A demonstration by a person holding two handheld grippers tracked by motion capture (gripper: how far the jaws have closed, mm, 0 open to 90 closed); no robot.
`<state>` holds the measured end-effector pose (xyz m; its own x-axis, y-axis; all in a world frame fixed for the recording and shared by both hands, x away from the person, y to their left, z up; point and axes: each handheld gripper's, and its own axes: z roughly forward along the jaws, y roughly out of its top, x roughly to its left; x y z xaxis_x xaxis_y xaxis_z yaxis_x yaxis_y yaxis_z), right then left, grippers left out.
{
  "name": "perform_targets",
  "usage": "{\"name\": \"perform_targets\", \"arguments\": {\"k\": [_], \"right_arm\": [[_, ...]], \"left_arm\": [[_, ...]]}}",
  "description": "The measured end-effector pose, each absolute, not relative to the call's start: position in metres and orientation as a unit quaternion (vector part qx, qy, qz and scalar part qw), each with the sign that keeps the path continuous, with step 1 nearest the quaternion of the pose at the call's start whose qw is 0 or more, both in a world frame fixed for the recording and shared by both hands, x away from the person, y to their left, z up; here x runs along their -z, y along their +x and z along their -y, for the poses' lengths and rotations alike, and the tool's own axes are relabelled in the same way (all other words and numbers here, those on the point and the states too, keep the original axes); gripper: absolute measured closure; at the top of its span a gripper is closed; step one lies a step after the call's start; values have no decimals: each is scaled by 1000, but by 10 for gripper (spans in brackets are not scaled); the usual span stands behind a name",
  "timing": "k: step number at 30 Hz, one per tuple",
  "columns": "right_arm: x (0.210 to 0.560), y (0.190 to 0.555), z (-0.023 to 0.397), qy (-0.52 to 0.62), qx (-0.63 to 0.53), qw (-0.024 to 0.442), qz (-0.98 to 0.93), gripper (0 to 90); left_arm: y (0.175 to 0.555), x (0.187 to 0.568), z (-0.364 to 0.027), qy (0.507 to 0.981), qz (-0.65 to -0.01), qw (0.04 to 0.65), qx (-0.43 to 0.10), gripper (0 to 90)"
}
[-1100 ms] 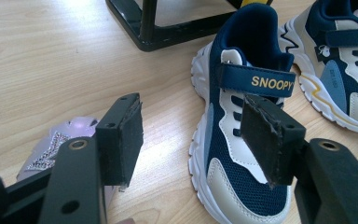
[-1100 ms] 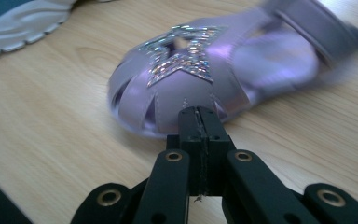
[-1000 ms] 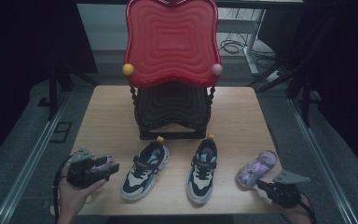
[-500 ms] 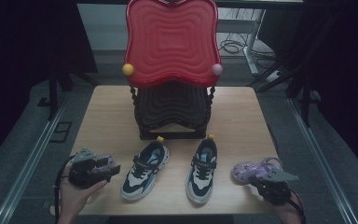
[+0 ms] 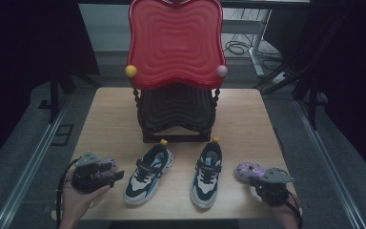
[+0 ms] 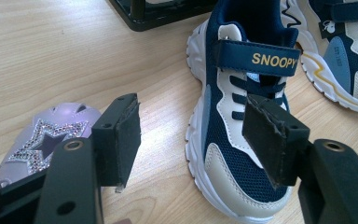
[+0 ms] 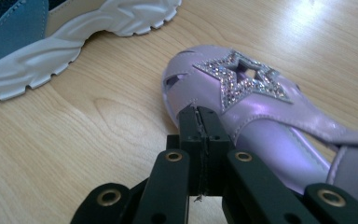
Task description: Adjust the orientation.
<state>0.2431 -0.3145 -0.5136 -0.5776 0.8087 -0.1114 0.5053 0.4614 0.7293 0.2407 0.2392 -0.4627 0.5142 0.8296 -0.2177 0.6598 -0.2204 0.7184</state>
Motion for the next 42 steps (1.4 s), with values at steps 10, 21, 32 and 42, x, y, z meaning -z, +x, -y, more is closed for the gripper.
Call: {"name": "perform_targets", "arguments": {"k": [10, 21, 32, 42], "right_arm": [[484, 241, 319, 371, -379, 228, -816, 893], [480, 276, 388, 446, -383, 253, -768, 894], [494, 280, 422, 485, -370, 255, -751, 894], [506, 270, 431, 487, -364, 239, -758, 895]], "left_arm": [[241, 464, -239, 779, -479, 392, -104, 371], [237, 460, -244, 767, -487, 401, -120, 376], [235, 460, -246, 768, -484, 403, -119, 375], [235, 461, -250, 764, -489, 403, -118, 376]]}}
